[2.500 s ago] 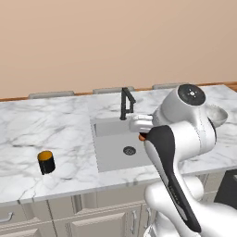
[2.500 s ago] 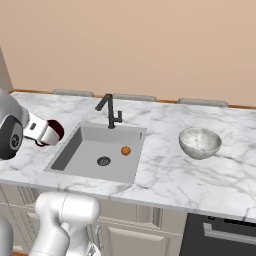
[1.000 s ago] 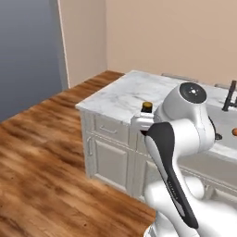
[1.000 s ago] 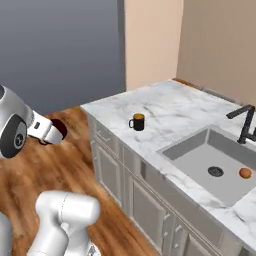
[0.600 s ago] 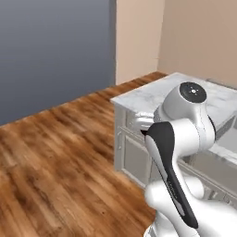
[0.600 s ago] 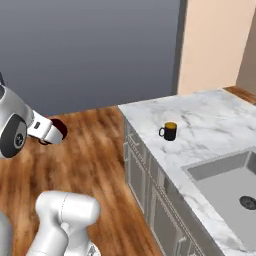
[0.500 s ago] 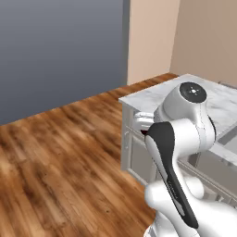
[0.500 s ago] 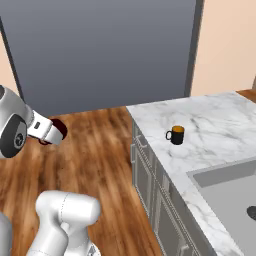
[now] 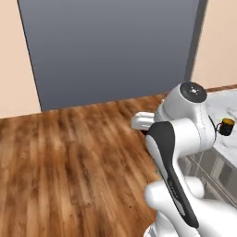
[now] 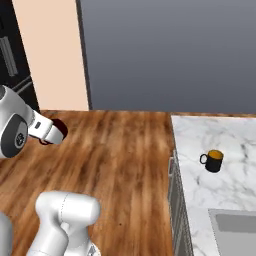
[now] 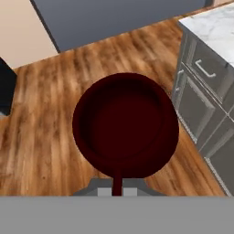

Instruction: Clear the mugs and bowl far away from the sink.

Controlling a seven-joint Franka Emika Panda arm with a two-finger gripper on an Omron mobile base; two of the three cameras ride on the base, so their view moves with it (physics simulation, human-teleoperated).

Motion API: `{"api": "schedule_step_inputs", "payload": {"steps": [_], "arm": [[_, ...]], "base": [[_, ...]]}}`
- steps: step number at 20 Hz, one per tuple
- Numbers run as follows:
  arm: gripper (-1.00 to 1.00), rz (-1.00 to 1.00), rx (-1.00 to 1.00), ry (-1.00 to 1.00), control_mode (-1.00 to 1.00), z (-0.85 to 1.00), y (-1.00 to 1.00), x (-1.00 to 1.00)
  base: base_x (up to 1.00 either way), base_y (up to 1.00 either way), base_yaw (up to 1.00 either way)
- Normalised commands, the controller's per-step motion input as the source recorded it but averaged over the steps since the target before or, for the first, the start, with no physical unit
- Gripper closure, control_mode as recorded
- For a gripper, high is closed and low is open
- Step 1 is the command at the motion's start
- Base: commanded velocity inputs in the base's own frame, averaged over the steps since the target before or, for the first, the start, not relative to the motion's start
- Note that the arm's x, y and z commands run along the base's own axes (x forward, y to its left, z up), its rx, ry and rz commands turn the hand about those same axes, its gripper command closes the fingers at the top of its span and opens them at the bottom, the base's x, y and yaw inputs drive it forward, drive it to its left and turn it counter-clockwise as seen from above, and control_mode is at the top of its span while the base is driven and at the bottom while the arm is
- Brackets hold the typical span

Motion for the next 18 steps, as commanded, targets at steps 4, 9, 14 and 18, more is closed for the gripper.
{"api": "schedule_step_inputs", "payload": {"steps": [4, 9, 14, 18], "arm": [[1.0, 0.0, 0.0, 0.0, 1.0, 0.0, 0.0, 0.0], [1.0, 0.0, 0.0, 0.0, 1.0, 0.0, 0.0, 0.0], [1.0, 0.0, 0.0, 0.0, 1.0, 0.0, 0.0, 0.0], [1.0, 0.0, 0.0, 0.0, 1.0, 0.0, 0.0, 0.0]], "base": [[0.12, -0.24, 0.61], [0.18, -0.07, 0.61], [0.2, 0.0, 0.58], [0.24, 0.0, 0.56]]}}
